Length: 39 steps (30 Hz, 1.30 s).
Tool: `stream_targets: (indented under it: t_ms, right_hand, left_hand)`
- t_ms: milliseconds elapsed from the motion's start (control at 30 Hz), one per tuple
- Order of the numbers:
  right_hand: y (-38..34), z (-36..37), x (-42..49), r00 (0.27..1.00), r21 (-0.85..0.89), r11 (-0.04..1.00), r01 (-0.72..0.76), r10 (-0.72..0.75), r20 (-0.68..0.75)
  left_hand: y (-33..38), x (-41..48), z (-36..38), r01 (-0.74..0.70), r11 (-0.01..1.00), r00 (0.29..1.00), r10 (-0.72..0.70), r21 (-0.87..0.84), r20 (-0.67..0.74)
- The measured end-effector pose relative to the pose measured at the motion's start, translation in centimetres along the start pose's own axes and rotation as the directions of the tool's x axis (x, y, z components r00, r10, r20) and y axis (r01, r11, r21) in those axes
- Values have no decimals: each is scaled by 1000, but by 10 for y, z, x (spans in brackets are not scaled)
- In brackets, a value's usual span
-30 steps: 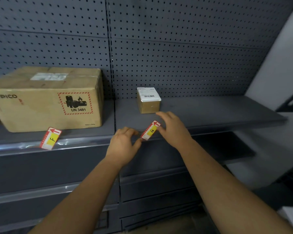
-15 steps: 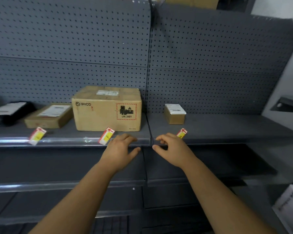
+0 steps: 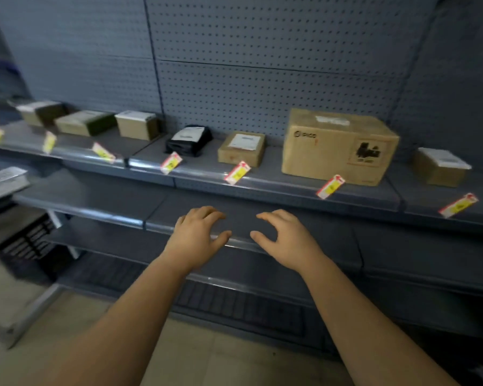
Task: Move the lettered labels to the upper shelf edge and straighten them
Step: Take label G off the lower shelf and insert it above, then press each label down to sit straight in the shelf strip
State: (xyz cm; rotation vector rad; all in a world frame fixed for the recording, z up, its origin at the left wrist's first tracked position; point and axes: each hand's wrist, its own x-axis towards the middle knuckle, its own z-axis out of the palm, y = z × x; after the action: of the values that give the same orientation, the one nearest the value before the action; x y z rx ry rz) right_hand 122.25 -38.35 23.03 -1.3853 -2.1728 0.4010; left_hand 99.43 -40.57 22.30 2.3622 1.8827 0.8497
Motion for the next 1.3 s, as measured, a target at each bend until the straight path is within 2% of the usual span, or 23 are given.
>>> stream_targets:
  t_ms: [200,433,600,733,1067,1200,1300]
  right_hand:
    - [-86,79,64,983,9,989,147,-147,109]
    - [-181,188,137,917,141,941,308,-333,218]
    - [-251,236,206,881,239,900,366,-417,222]
    - [-296,272,257,841,244,870,429,-483,243]
    - [-419,375,315,758,240,818,523,-575,308]
    - [-468,428,330,769,260,823,506,-566,298]
    - [-502,461,342,803,245,853,461,-519,292]
  left_hand:
    - [-106,-41,-50,159,986,985,-154,48,-83]
    - [-230,-84,-103,352,921,931,-327,167,-163]
    - [-317,-80,-154,452,863,888,-413,226,-200]
    - [-371,-73,-181,519,822,850,-469,234,-239]
    - [-493,-117,-244,624,744,775,-551,238,-309]
    - [-563,-135,-262,606,767,786,-538,211,-304]
    - [-620,-140,-276,571,797,813,-516,197,-269]
